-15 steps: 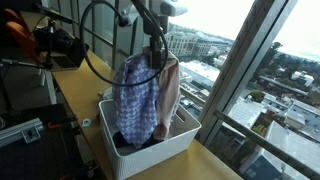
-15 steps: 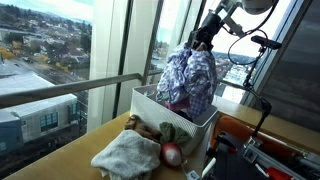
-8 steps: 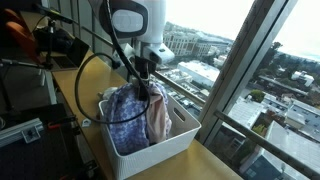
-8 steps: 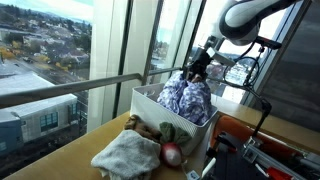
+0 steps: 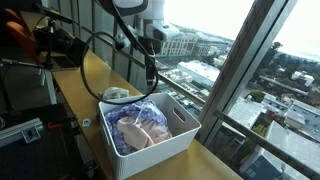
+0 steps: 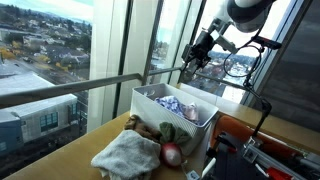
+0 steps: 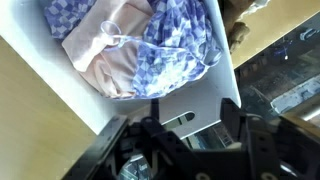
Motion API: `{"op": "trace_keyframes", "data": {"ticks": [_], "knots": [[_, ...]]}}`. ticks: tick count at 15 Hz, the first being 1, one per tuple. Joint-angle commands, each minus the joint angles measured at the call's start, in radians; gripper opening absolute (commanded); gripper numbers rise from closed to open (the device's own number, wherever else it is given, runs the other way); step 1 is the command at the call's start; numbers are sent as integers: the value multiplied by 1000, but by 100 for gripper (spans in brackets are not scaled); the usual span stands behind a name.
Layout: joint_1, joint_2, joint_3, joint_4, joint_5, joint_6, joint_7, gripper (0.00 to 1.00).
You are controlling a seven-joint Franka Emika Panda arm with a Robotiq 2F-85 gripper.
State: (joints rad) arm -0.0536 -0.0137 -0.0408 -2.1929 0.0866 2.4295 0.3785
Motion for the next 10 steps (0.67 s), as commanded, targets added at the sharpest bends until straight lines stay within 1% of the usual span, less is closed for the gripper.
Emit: {"op": "trace_keyframes", "data": {"ticks": [1,2,4,7,8,10], "knots": [[45,-78,43,5,3,-1,24,95],[61,-75,64,6,-2,14,33,100],[95,-48,110,10,-15,47,59,100],[151,24,176,19,-64,107,112,100],[170,59,193,23,-100,133,140,100],[207,130,207,36,-177,171,186,100]]}}
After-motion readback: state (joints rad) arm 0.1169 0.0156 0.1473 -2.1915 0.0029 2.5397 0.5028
